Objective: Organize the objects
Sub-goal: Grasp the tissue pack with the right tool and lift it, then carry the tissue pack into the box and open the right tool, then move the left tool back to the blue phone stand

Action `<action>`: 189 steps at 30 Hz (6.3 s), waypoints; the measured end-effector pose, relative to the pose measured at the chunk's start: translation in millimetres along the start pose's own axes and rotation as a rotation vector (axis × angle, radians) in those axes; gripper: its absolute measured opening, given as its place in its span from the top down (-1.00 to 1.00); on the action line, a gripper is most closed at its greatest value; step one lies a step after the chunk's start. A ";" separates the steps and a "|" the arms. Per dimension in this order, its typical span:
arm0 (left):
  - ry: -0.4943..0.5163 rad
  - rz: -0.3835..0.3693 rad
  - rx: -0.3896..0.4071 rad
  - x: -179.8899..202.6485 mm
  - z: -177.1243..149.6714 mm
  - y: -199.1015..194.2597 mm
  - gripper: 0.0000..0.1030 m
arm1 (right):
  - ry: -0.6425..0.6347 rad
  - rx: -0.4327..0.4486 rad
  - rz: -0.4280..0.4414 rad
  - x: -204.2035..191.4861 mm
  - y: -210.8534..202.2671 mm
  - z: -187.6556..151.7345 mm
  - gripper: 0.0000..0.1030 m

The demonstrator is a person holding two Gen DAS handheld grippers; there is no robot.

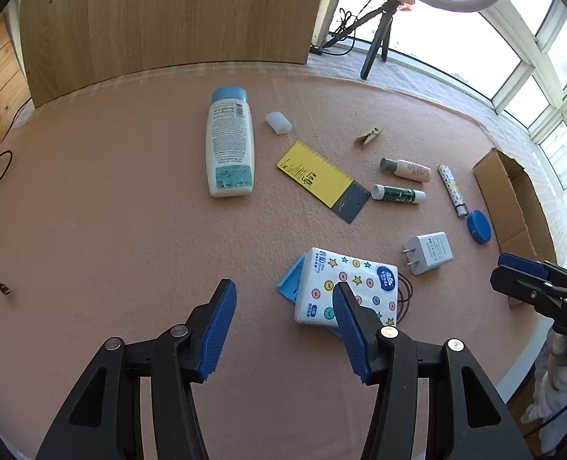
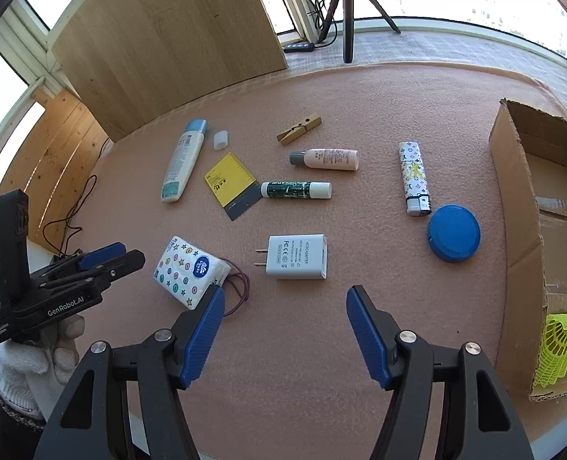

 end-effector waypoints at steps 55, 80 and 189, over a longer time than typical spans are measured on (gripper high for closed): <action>-0.068 -0.158 -0.105 -27.9 -60.4 -3.1 0.03 | -0.173 -0.248 0.289 -153.5 105.1 -5.4 0.30; 0.213 -0.271 -0.052 134.9 -50.3 -43.9 0.03 | 0.002 -0.019 0.196 -45.2 -9.3 -1.0 0.33; 0.312 0.119 -0.016 40.5 5.9 73.5 0.12 | -0.071 -0.131 0.101 -53.6 70.0 -27.5 0.32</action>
Point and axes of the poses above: each gripper's, at about its wrist camera, not at the fingertips, and y roughly the way its jaws point, x to its right, z to its top, the point moved 10 cm from there along y, roughly the way its jaws point, and after that the axes turned 14 degrees about -y, right-handed, at the moved point
